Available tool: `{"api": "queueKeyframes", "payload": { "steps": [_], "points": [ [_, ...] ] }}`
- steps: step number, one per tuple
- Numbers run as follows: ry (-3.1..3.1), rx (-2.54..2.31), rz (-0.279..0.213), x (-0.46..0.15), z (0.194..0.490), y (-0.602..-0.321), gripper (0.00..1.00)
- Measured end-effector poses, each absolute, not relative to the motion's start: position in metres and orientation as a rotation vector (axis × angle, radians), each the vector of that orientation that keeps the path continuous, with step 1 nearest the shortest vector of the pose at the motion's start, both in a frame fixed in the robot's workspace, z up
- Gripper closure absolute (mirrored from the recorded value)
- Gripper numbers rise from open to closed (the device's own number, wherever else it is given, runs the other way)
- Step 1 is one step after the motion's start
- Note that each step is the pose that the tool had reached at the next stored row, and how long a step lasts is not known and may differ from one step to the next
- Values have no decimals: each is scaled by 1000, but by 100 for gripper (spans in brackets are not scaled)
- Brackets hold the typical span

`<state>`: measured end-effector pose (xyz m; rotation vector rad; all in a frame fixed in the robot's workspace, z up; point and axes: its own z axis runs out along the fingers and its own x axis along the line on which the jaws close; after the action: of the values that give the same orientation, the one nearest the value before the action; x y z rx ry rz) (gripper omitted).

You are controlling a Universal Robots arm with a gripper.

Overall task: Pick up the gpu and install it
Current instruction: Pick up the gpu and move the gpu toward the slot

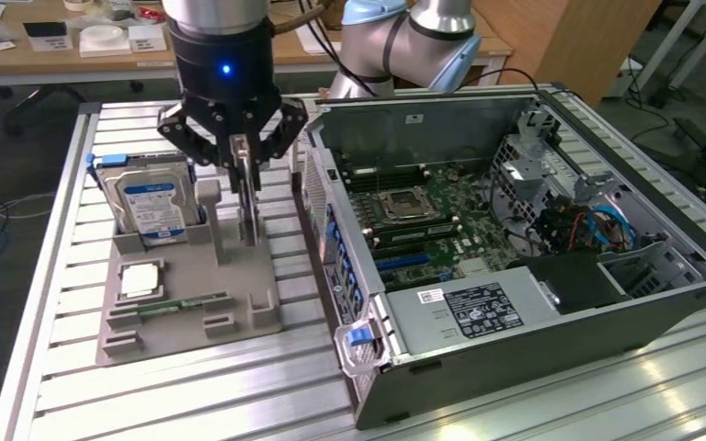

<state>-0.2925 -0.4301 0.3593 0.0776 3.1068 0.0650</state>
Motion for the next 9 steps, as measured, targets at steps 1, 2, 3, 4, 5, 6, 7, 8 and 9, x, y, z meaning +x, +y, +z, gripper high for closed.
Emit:
{"api": "queueKeyframes", "payload": {
  "steps": [1, 2, 3, 4, 5, 6, 7, 8, 9],
  "points": [
    [3107, 78, 65, -292, 363, -430, 73],
    [3107, 78, 65, -292, 366, -430, 73],
    [3107, 78, 65, -292, 370, -430, 73],
    [3107, 78, 65, -292, 373, -430, 73],
    [3107, 78, 65, -292, 376, -430, 73],
    [3107, 78, 65, -292, 379, -430, 73],
    [3107, 78, 65, -292, 382, -430, 73],
    [3107, 78, 65, -292, 384, -430, 73],
    [3107, 78, 65, -292, 387, -430, 73]
  ]
}}
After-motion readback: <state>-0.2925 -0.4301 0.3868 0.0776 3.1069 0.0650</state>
